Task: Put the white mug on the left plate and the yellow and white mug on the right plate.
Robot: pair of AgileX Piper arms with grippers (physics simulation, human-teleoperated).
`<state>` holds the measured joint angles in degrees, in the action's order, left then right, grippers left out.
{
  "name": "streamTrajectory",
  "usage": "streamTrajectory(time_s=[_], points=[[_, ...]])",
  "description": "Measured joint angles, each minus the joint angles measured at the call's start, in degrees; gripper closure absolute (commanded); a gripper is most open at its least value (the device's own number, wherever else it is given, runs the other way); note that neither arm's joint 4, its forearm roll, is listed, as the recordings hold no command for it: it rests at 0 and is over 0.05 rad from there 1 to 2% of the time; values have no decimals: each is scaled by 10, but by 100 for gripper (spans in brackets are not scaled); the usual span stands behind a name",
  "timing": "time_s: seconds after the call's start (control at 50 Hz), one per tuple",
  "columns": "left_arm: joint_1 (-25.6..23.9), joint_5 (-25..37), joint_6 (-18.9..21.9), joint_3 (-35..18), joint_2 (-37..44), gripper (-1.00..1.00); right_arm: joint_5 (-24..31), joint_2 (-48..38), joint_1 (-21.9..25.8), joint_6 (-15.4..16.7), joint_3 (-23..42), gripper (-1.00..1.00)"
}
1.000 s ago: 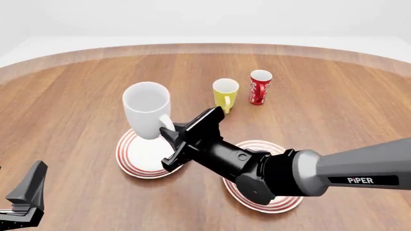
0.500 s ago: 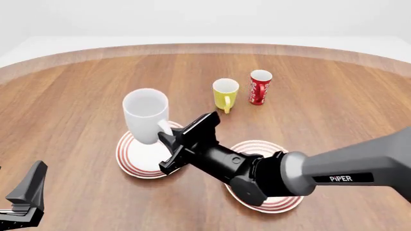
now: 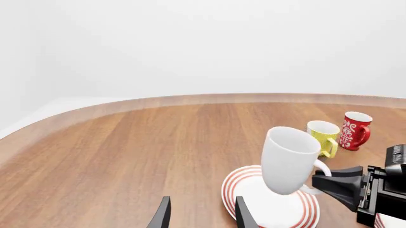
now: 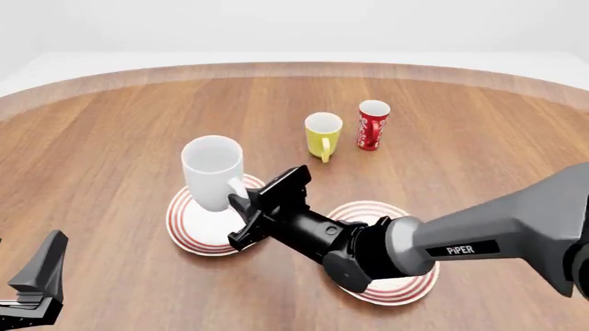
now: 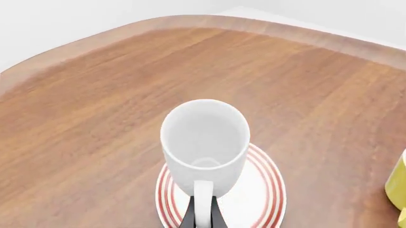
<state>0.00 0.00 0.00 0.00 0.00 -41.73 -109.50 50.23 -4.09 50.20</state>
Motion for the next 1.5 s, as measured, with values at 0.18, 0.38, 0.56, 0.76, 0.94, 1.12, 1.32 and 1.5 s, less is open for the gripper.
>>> streamTrajectory(time_s=[0.18,0.38,0.56,0.76,0.94,1.12,1.32,1.5], points=[[0,0,0,0,0,-100,4,-14,-4,-3,9,100],[0,0,0,0,0,-100,8,-27,-7,-7,17,100],[0,0,0,0,0,-100,9,-39,-9,-10,23,100],[0,0,0,0,0,-100,12,-53,-11,-14,32,100],[0,0,0,0,0,-100,15,-66,-11,-18,40,100],[0,0,0,0,0,-100,18,-81,-12,-21,49,100],[0,0,0,0,0,-100,22,-89,-12,-23,55,100],[0,0,0,0,0,-100,26,-92,-13,-23,58,100]])
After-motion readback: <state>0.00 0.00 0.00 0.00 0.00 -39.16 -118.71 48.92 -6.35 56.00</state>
